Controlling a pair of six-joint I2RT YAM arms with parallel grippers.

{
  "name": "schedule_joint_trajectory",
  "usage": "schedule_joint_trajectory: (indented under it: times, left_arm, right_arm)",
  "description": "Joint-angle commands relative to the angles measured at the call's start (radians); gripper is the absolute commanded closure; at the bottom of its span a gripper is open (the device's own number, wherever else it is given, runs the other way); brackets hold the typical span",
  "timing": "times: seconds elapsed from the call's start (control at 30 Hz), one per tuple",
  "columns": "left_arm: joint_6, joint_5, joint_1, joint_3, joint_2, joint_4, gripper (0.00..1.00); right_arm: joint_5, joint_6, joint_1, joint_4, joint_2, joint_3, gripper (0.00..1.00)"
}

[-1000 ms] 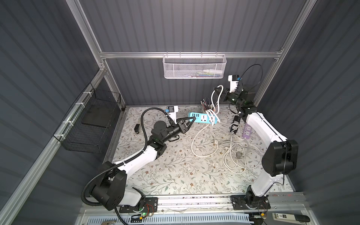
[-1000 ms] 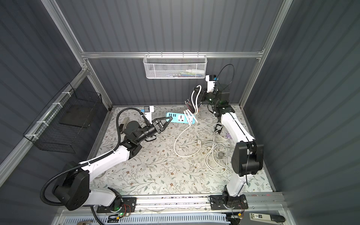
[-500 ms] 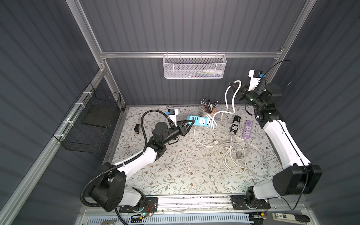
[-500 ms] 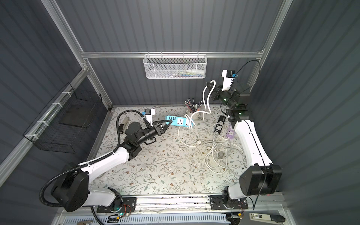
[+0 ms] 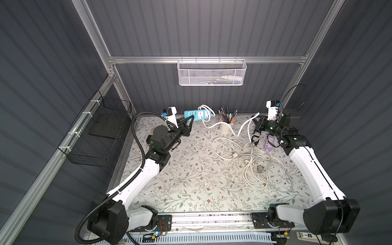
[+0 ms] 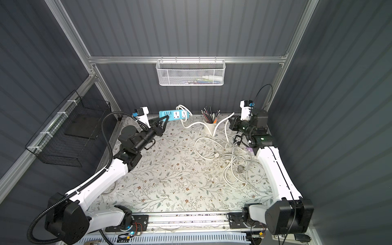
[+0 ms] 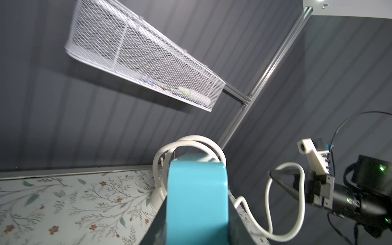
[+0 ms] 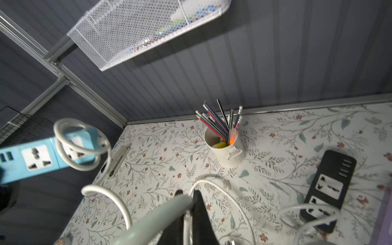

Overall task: Unwrap the cord wrapped around the power strip
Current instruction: Unwrap the power cord from the power strip.

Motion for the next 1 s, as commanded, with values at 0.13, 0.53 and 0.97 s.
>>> schedule_joint_trajectory:
  times: [0.13,0.53,0.97]
  left_arm:
    - [0.099,-0.065,0.010,0.077,-0.022,0.047,1.00]
    - [0.174,-0.083,0.035,0.139,-0.042,0.014,1.00]
    - [0.173,-0.068,0.057,0.152,-0.039,0.005,1.00]
  right_arm:
    - [0.106,-0.018,0.120,-0.145,0.040,-0.096,1.00]
    - [0.092,0.079,0.202,-0.083,0.225,-0.248,1.00]
    - [0.100,0.202,0.295,0.116,0.432,-0.342,1.00]
